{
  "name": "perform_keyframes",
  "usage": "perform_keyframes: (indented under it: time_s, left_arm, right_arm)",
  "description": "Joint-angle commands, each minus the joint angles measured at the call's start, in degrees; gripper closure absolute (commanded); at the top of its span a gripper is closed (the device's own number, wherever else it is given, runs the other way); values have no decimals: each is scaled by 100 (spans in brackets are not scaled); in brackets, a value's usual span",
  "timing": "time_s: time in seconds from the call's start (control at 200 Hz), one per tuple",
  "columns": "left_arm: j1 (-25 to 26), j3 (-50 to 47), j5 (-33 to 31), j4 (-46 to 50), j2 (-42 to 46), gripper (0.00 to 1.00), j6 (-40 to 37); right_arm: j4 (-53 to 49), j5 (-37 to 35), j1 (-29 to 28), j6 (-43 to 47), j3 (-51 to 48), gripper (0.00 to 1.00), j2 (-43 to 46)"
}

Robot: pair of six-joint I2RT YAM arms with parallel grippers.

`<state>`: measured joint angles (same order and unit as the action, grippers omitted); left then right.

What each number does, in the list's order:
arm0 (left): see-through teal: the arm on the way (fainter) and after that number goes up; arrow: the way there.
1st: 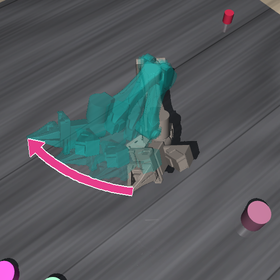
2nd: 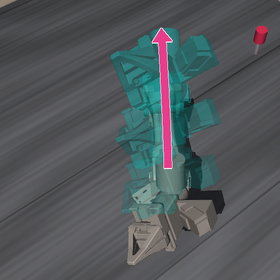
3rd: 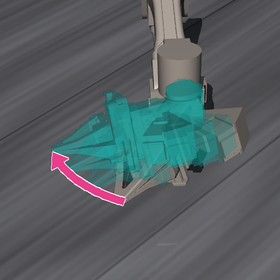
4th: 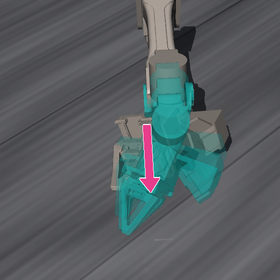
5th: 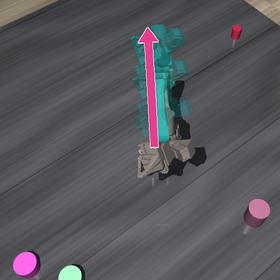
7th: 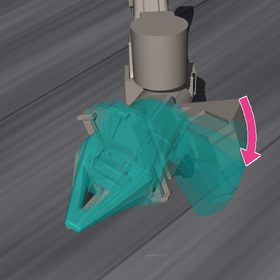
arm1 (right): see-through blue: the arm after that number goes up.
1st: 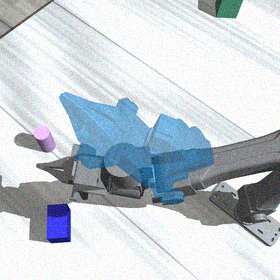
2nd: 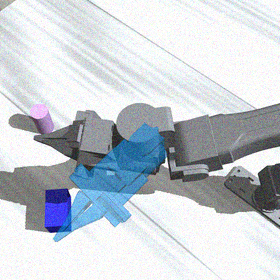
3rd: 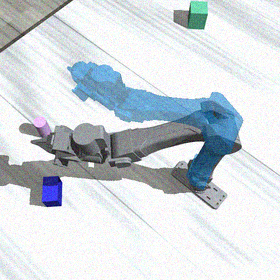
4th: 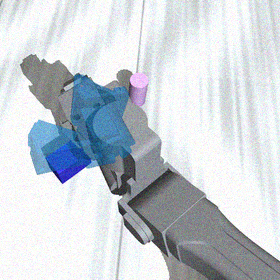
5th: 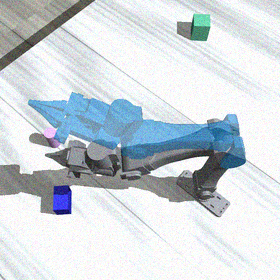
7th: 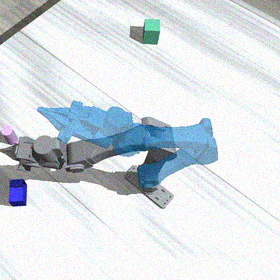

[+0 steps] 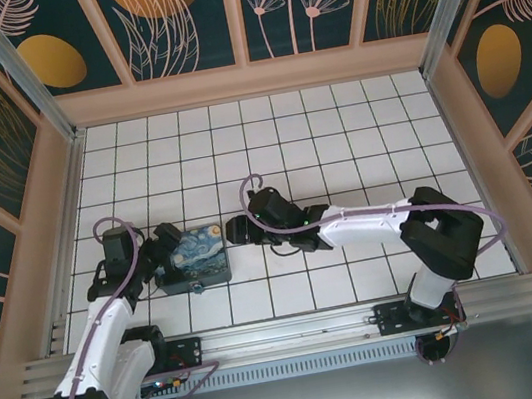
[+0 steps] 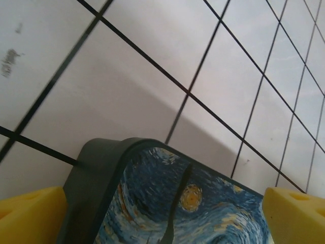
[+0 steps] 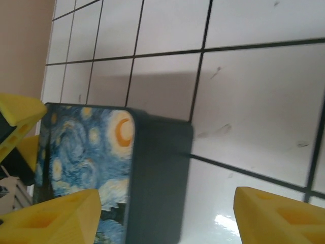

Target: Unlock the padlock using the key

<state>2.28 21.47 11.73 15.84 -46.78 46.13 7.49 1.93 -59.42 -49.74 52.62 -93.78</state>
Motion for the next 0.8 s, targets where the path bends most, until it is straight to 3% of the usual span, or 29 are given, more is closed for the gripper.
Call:
perform_keyframes:
  time_s: [0.0, 0.2, 0.435, 0.656, 0.796]
  left_arm:
    - [201, -45, 183, -269, 107, 2, 272]
    - [709, -233, 184, -634, 80, 1, 674]
    - [1308, -135, 34, -1155, -214, 1, 1026]
    - [2188, 370, -400, -1892, -1266, 1, 1189]
    - [2411, 914, -519, -2289, -2097, 1, 1116]
  right_arm:
    - [302, 158, -209, -213, 212, 32, -218]
    - [88, 71, -321, -272, 486, 37, -648]
    - [-124, -255, -136, -321, 275, 46, -408]
    - [-161, -516, 255, -357, 20, 53, -157]
    - [-193, -572, 580, -316, -95, 54, -22]
